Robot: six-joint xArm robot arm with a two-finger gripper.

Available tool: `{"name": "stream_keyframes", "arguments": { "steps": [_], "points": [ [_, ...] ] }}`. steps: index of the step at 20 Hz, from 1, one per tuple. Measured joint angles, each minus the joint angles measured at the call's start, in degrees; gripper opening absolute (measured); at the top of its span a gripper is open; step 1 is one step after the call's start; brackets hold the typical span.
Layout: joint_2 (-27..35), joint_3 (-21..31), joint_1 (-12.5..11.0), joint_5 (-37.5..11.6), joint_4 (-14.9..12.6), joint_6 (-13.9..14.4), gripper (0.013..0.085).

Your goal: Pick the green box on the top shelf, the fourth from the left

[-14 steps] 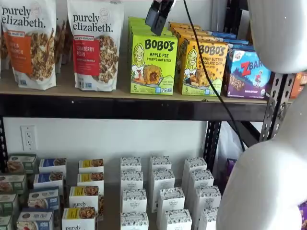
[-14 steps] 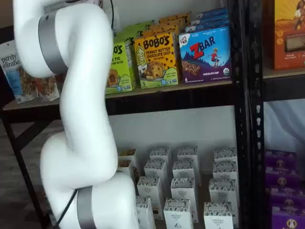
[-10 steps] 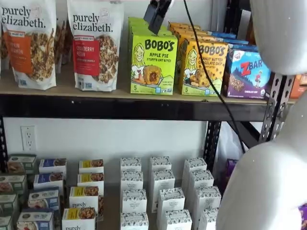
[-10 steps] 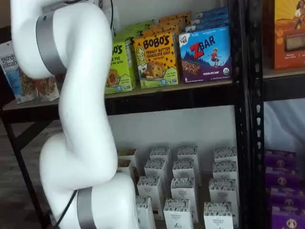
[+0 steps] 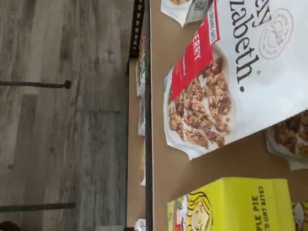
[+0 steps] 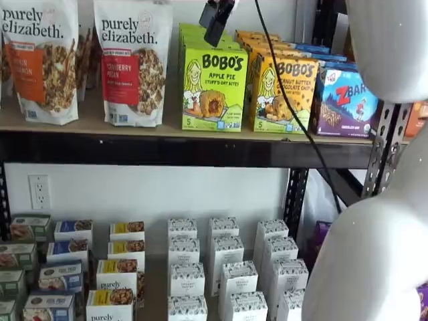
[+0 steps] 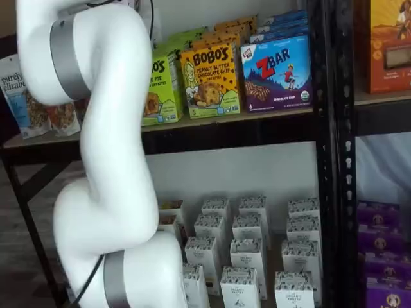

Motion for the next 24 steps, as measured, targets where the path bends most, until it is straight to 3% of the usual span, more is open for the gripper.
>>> {"name": "stream_keyframes", "arguments": {
  "steps": [24],
  "points": [
    [5.72, -1.83, -2.61, -0.55, -2.17, -4.05, 0.085]
  ]
}}
